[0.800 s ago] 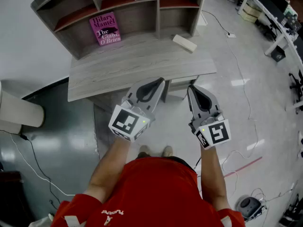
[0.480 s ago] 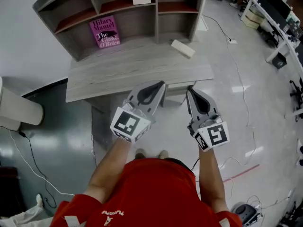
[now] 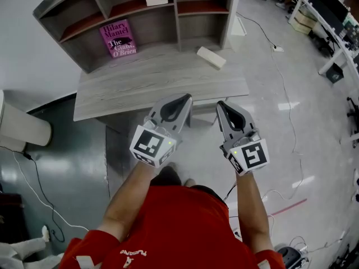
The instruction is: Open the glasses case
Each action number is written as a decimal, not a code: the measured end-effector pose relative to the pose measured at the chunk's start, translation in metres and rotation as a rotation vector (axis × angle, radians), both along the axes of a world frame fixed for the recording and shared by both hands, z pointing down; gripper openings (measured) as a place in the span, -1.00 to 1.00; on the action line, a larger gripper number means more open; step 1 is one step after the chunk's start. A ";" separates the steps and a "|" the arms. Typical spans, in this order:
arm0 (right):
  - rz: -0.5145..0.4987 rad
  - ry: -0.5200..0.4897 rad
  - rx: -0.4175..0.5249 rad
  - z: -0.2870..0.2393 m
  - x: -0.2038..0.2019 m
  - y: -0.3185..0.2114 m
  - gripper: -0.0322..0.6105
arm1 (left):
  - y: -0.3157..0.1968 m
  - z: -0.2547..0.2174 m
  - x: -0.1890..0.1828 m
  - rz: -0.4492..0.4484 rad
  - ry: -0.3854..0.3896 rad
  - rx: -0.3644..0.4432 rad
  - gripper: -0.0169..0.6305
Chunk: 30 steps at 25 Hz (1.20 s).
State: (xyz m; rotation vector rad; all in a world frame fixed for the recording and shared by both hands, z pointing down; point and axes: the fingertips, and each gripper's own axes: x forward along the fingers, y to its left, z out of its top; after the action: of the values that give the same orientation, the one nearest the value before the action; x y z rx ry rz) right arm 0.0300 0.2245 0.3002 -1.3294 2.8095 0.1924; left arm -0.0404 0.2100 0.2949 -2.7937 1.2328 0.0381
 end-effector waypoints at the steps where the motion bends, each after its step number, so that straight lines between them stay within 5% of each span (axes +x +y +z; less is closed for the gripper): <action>1: 0.002 0.002 -0.002 0.001 0.002 -0.004 -0.89 | -0.003 0.002 0.002 0.001 -0.007 -0.002 -0.92; 11: 0.040 0.048 -0.020 0.024 0.017 -0.058 -0.89 | -0.066 0.024 0.008 0.007 -0.021 -0.013 -0.92; 30: 0.108 0.111 -0.126 0.073 0.036 -0.274 -0.89 | -0.293 0.081 0.009 0.052 -0.067 -0.086 -0.92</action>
State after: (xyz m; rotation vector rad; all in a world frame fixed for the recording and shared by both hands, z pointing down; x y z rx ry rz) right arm 0.0659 -0.0491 0.3734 -1.5449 2.8861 0.0961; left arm -0.0314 -0.0827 0.3756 -2.8745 1.1737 -0.1067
